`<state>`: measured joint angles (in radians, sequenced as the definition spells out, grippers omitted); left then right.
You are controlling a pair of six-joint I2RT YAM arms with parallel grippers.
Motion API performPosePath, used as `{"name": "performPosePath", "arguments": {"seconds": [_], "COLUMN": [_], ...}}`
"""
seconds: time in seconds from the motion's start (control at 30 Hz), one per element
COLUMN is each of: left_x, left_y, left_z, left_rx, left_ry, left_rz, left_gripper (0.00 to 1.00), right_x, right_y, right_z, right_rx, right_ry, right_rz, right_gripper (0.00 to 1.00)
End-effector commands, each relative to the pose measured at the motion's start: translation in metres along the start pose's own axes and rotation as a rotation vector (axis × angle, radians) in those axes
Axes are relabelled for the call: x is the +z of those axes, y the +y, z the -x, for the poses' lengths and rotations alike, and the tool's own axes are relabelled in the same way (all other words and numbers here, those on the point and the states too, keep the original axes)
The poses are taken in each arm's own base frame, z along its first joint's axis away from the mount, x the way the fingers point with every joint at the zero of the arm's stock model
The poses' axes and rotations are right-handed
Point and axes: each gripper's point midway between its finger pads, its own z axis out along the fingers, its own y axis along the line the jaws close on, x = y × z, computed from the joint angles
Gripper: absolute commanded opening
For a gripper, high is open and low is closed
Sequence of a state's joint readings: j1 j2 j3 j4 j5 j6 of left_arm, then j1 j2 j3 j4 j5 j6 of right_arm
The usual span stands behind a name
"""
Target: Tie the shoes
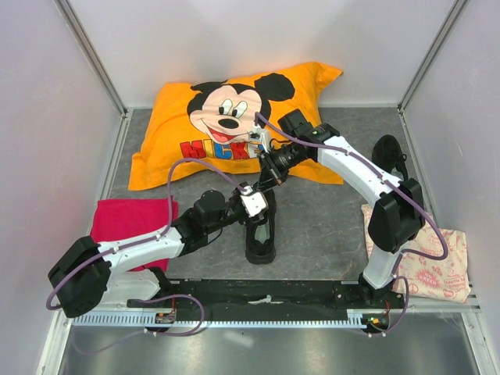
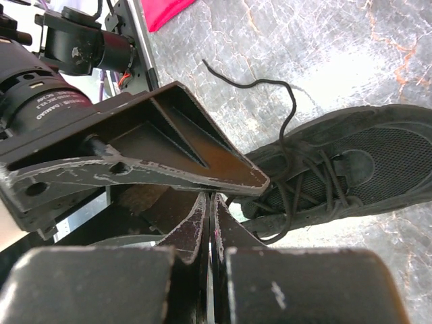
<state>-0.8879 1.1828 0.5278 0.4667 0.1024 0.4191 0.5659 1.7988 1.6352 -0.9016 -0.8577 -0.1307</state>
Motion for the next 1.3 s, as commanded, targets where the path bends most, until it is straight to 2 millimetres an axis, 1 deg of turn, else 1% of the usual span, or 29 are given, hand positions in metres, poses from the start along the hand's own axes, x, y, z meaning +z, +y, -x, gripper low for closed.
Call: {"name": "performPosePath", "arguments": {"seconds": [0.0,0.07,0.1,0.17,0.2,0.27,0.3,0.37,0.4,0.43,0.47,0.5,0.57,0.6,0.63,0.67,0.77,0.83,0.93,1.03,1.13,1.27], "left_x": [0.001,-0.001,-0.002,-0.003,-0.003,-0.004,-0.004,-0.004,-0.005,-0.005,-0.006,-0.007,-0.009,-0.010,-0.010,-0.010,-0.011,-0.011,-0.010,-0.007,-0.005,-0.003], "left_y": [0.006,0.008,0.010,0.008,0.008,0.008,0.009,0.008,0.007,0.003,0.001,-0.003,-0.010,-0.014,-0.016,-0.017,-0.020,-0.023,-0.024,-0.024,-0.024,-0.024], "left_z": [0.011,0.009,0.010,0.010,0.011,0.012,0.013,0.012,0.012,0.012,0.011,0.008,0.006,0.002,0.003,0.003,0.000,-0.001,-0.001,-0.002,-0.003,-0.004], "left_rx": [-0.038,-0.034,-0.034,-0.042,-0.045,-0.050,-0.048,-0.041,-0.035,-0.031,-0.014,-0.005,0.021,0.027,0.033,0.043,0.064,0.074,0.095,0.104,0.107,0.116], "left_ry": [-0.019,-0.009,-0.011,-0.001,-0.004,-0.001,-0.003,-0.001,-0.001,-0.003,-0.001,0.009,0.013,0.032,0.029,0.033,0.038,0.038,0.037,0.040,0.043,0.048], "left_rz": [0.037,0.048,0.052,0.040,0.038,0.040,0.040,0.035,0.027,0.008,-0.007,-0.030,-0.072,-0.091,-0.111,-0.116,-0.139,-0.158,-0.171,-0.176,-0.179,-0.184], "left_gripper": [0.61,0.54,0.48,0.40,0.33,0.28,0.22,0.15,0.07,0.04,0.02,0.02,0.02,0.01,0.01,0.02,0.02,0.02,0.02,0.01,0.01,0.01], "right_x": [-0.008,-0.007,-0.007,-0.006,-0.006,-0.005,-0.005,-0.005,-0.005,-0.004,-0.005,-0.006,-0.012,-0.014,-0.020,-0.022,-0.024,-0.020,-0.014,-0.008,-0.004,0.001], "right_y": [0.016,0.015,0.016,0.015,0.015,0.015,0.015,0.016,0.016,0.015,0.014,0.013,0.008,0.006,-0.002,-0.006,-0.019,-0.025,-0.034,-0.039,-0.045,-0.049], "right_z": [0.009,0.006,0.004,0.002,0.002,0.000,0.000,-0.001,-0.001,-0.001,-0.001,-0.001,0.004,0.004,0.008,0.008,-0.005,-0.017,-0.029,-0.032,-0.037,-0.042], "right_rx": [-0.034,-0.031,-0.031,-0.025,-0.023,-0.017,-0.015,-0.013,-0.010,-0.012,-0.016,-0.015,-0.028,-0.029,-0.033,-0.062,-0.095,-0.107,-0.092,-0.091,-0.091,-0.074], "right_ry": [-0.051,-0.044,-0.043,-0.039,-0.038,-0.035,-0.035,-0.033,-0.032,-0.030,-0.030,-0.031,-0.045,-0.046,-0.059,-0.059,0.002,0.047,0.087,0.105,0.127,0.145], "right_rz": [0.027,0.024,0.024,0.028,0.028,0.028,0.033,0.036,0.039,0.038,0.034,0.028,0.013,0.005,-0.019,-0.030,-0.077,-0.076,-0.073,-0.074,-0.082,-0.070], "right_gripper": [0.00,0.00,0.00,0.00,0.00,0.00,0.00,0.00,0.00,0.00,0.02,0.13,0.27,0.34,0.36,0.37,0.38,0.37,0.37,0.40,0.46,0.47]}}
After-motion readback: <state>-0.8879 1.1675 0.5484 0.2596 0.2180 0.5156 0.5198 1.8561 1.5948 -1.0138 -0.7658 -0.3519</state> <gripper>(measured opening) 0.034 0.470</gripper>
